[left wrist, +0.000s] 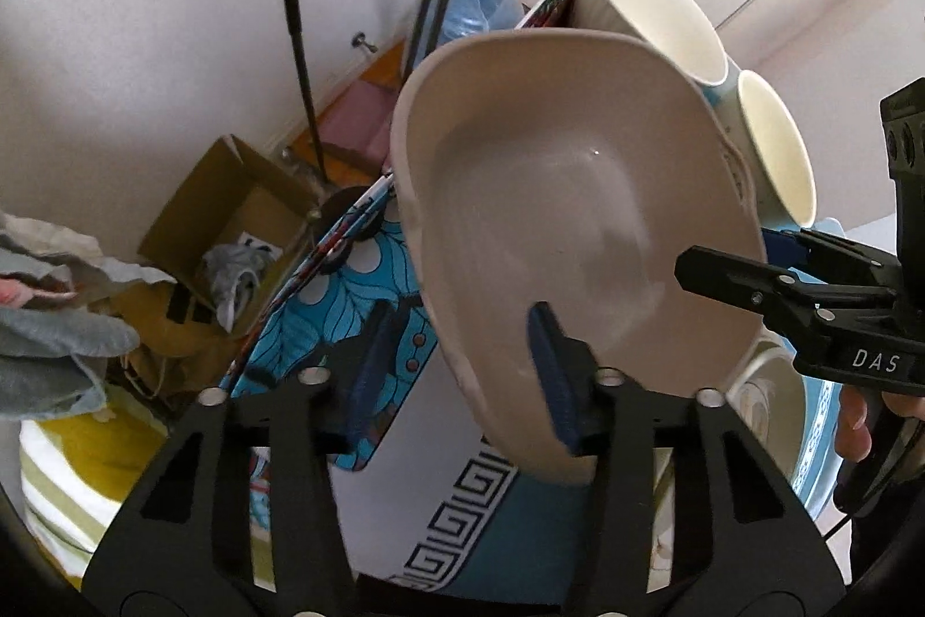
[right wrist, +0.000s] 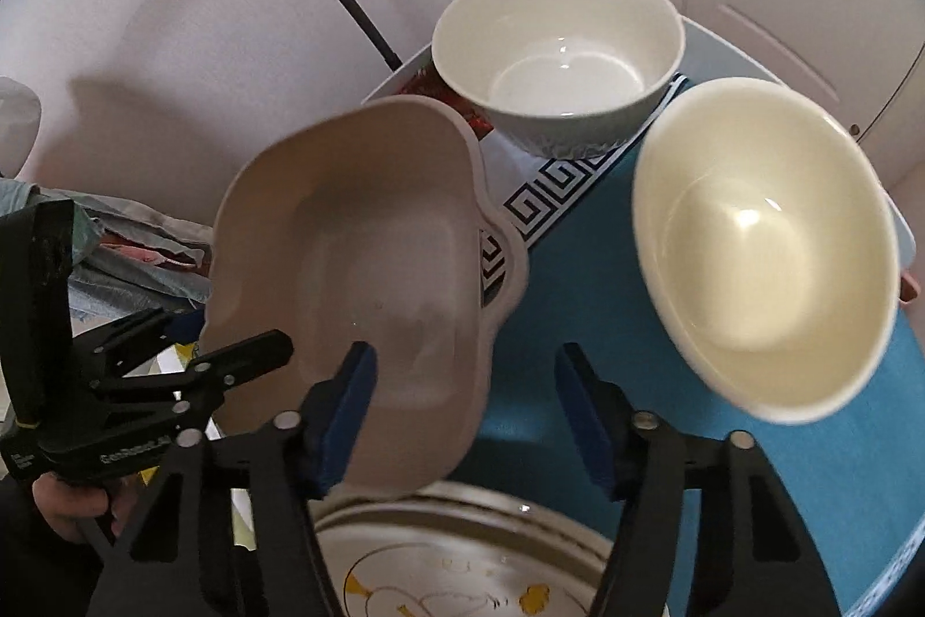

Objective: Organize plates and bowls
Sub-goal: 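Lift the taupe bowl, set it on the open cloth, open the gripper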

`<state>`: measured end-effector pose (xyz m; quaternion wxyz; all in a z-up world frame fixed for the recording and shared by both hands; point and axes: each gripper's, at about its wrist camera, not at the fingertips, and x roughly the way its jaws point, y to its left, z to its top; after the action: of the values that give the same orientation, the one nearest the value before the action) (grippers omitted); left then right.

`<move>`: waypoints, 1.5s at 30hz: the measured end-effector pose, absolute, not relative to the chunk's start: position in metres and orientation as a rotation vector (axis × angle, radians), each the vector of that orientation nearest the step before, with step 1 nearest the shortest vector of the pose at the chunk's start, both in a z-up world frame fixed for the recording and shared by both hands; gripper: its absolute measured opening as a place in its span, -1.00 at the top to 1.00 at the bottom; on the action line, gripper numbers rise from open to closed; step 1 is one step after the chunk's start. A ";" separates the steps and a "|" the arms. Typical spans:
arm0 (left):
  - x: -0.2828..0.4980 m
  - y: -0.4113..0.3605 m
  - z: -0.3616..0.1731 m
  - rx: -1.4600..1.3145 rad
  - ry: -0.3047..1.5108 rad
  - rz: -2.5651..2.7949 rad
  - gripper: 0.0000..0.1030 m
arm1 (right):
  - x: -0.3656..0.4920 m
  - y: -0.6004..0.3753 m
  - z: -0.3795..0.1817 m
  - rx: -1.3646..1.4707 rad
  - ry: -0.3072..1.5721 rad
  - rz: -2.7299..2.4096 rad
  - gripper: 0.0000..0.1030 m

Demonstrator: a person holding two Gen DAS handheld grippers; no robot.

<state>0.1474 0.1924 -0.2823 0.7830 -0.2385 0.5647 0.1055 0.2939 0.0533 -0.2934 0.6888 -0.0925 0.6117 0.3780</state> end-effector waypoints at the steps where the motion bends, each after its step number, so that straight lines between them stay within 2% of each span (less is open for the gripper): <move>1: 0.150 0.193 -0.285 -0.511 1.225 0.223 0.45 | 0.292 0.053 -0.293 -0.209 1.369 0.846 -0.05; 5: 0.157 0.191 -0.288 -0.489 1.234 0.208 0.66 | 0.291 0.055 -0.301 -0.207 1.400 0.850 0.47; 6: 0.158 0.191 -0.287 -0.483 1.233 0.203 0.74 | 0.290 0.056 -0.300 -0.208 1.402 0.845 0.53; 9: 0.161 0.189 -0.287 -0.456 1.230 0.191 0.79 | 0.287 0.058 -0.301 -0.211 1.393 0.841 0.72; 17: 0.163 0.188 -0.268 -0.363 1.193 0.179 0.79 | 0.275 0.063 -0.290 -0.171 1.337 0.804 0.73; 26: 0.165 0.155 -0.204 -0.219 1.098 0.101 0.79 | 0.248 0.021 -0.238 -0.048 1.231 0.718 0.73; 33: 0.156 0.070 -0.171 -0.142 1.057 -0.038 0.79 | 0.212 -0.068 -0.197 0.060 1.159 0.590 0.73; 41: 0.143 -0.062 -0.172 -0.097 1.075 -0.258 0.79 | 0.139 -0.204 -0.177 0.084 1.128 0.355 0.73; 45: 0.134 -0.124 -0.192 -0.089 1.110 -0.348 0.79 | 0.112 -0.260 -0.182 0.106 1.143 0.254 0.73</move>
<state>0.1342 -0.1242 -0.1916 0.8346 -0.0418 0.5241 -0.1643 0.1118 -0.2602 -0.1824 0.8322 0.0502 0.5391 0.1197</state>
